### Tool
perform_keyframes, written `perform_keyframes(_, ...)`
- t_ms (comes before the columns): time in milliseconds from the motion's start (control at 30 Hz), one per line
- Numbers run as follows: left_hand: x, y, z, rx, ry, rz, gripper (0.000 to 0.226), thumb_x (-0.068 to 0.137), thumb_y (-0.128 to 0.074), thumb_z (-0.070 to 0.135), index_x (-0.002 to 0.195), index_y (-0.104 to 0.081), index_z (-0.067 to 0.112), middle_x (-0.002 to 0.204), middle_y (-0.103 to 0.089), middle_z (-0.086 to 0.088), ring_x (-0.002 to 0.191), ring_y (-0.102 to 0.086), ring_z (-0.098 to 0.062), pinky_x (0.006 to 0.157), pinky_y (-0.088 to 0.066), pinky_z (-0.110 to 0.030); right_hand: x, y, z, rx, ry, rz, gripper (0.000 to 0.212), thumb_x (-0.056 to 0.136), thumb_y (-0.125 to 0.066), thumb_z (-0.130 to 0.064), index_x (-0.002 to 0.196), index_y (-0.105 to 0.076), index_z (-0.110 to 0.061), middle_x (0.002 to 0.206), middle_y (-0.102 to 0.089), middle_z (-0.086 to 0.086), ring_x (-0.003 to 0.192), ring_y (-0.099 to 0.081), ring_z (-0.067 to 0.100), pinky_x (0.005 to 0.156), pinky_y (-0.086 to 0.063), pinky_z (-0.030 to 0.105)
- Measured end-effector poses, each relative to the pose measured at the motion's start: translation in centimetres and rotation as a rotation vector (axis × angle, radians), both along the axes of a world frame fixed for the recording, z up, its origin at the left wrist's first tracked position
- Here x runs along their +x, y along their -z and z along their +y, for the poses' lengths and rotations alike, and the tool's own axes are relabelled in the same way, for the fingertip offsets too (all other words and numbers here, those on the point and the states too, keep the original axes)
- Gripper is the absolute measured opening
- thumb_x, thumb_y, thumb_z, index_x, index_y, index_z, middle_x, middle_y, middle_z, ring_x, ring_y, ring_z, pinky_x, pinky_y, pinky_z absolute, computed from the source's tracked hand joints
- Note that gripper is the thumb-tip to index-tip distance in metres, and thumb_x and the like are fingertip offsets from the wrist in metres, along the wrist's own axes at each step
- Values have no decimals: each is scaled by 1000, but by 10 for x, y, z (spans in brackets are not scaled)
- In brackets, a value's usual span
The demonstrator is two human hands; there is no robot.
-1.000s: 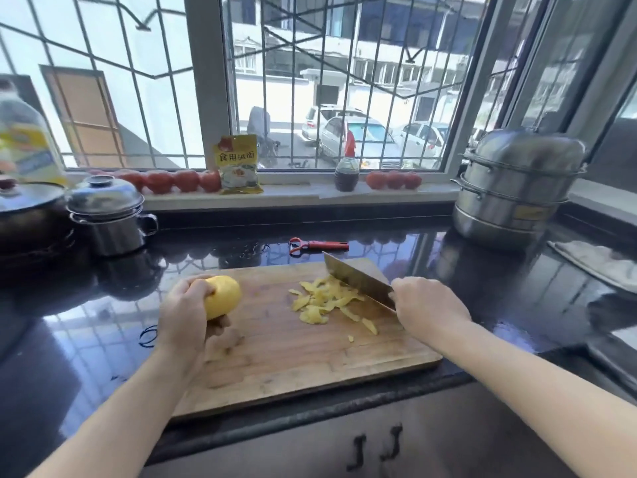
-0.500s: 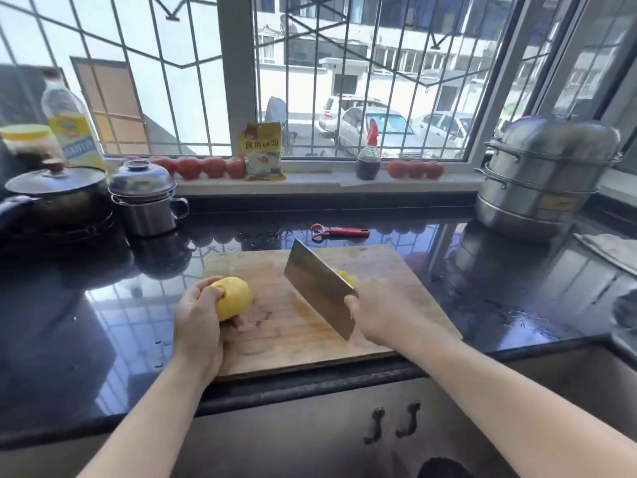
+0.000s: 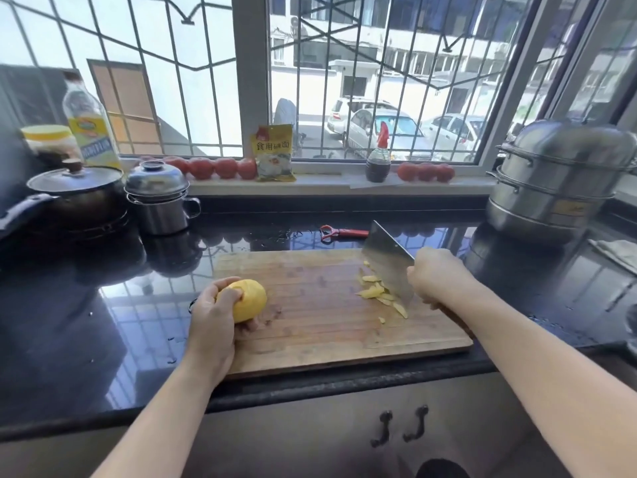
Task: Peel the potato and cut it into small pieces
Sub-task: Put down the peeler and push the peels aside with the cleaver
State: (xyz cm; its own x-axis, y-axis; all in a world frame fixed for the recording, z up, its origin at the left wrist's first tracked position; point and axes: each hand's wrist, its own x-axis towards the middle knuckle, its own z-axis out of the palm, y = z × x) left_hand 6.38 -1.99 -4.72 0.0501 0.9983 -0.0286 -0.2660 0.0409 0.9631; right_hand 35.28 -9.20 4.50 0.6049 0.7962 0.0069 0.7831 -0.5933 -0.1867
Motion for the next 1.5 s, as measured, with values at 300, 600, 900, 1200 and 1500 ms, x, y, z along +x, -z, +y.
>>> perform_keyframes(300,0,3,3,-5,6,-7,21,102,-47,9,116,-61,9,98,-60,-16,53,-52,-23,41,-45,-27,-28,27,-8,3,-153,11,15,96,-49,-23,100,-59,-13,81,-60,6,64,-67,23,57,-62,37)
perform_keyframes(600,1,5,5,6,12,57,19,102,-48,11,114,-62,13,103,-62,-19,52,-54,-24,43,-43,-29,6,9,-33,17,-206,-2,20,102,-47,-25,91,-59,-14,76,-63,6,53,-67,20,48,-56,30)
perform_keyframes(900,7,6,4,82,56,317,21,99,-56,15,117,-64,22,105,-65,-13,55,-62,-23,44,-45,-31,23,24,-46,-10,-291,-64,26,104,-49,-34,81,-55,-23,79,-60,-2,72,-56,20,61,-41,31)
perform_keyframes(1200,24,-7,20,-15,178,429,11,103,-60,22,112,-66,25,108,-69,-18,55,-68,-27,50,-54,-35,26,15,-29,170,-238,321,29,100,-50,-18,75,-59,-6,70,-67,12,47,-62,23,45,-53,32)
perform_keyframes(1500,5,-27,31,-111,80,391,15,103,-51,14,112,-61,20,115,-65,-24,57,-62,-26,47,-49,-31,-63,57,-5,47,-446,726,27,102,-49,-17,78,-55,-5,65,-57,10,42,-56,17,37,-45,27)
